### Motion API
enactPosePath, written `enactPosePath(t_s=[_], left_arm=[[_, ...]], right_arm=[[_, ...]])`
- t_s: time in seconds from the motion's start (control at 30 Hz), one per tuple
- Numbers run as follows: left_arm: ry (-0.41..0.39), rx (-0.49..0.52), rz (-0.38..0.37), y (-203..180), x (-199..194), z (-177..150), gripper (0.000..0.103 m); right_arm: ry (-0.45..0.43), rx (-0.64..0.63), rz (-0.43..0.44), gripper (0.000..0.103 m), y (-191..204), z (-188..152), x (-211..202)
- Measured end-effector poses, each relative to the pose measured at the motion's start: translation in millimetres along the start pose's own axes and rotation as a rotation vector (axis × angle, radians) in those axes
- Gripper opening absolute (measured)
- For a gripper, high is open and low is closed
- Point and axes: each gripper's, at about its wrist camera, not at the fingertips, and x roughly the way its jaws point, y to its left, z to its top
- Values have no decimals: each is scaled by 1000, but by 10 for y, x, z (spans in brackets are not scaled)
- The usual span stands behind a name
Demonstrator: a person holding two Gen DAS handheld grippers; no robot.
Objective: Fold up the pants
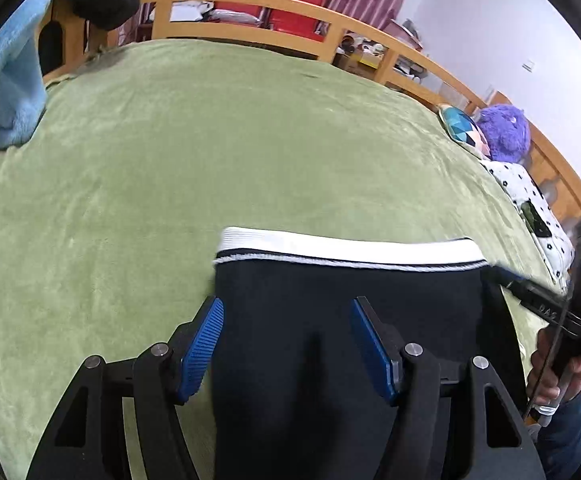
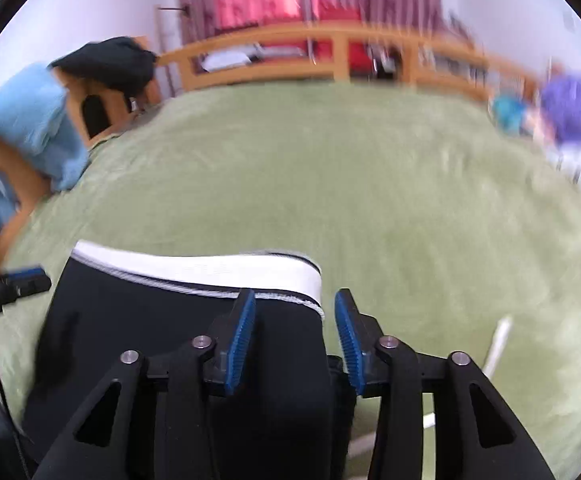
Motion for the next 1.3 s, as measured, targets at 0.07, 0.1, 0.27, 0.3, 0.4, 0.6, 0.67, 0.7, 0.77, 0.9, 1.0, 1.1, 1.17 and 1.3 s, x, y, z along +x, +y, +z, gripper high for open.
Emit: enactPosePath(t_s=[0.07, 0.1, 0.27, 0.3, 0.4, 0.6, 0.67, 0.7, 0.77, 0.9, 1.0, 1.1, 1.17, 1.3], left_arm=[[11, -37, -26, 94, 62, -48, 64], [17, -53, -38, 123, 95, -61, 64], [20, -75, -91, 190, 30, -194, 63], [8, -71, -110, 184, -11, -201, 64], [3, -49, -121, 142, -24, -207, 64], [-15, -32, -119, 20, -12, -174, 64], [-52, -12, -128, -62, -36, -134, 64], [-62, -1, -139, -111, -26, -112, 64], [-56, 29, -144, -195, 91, -91, 64], [62, 3, -89, -118, 572, -79, 56], [71, -3, -85, -97, 556, -73, 56], [56, 20, -57, -114, 243, -153, 58], [42, 19, -65, -74, 17, -330, 60], [42, 28, -68, -75, -328, -869, 61]], right_arm=[[100, 58, 95, 49, -145, -40, 231], [118, 78, 139, 46, -192, -84, 284], [2, 146, 272, 13, -355, -90, -133], [-25, 151, 278, 13, -366, -121, -264], [-27, 105, 137, 15, -320, -272, -259], [15, 174, 84, 33, -451, -312, -152], [-69, 155, 48, 37, -391, -268, -361], [-98, 132, 74, 40, -331, -250, -428], [-100, 82, 109, 39, -194, -247, -420], [-34, -49, 41, 21, -54, -419, 13], [-42, 9, 39, 17, -198, -454, 32], [-32, 74, 20, 11, -234, -422, -211], [-57, 98, 57, 18, -204, -533, -505], [-69, 75, 49, 31, -34, -964, -905]])
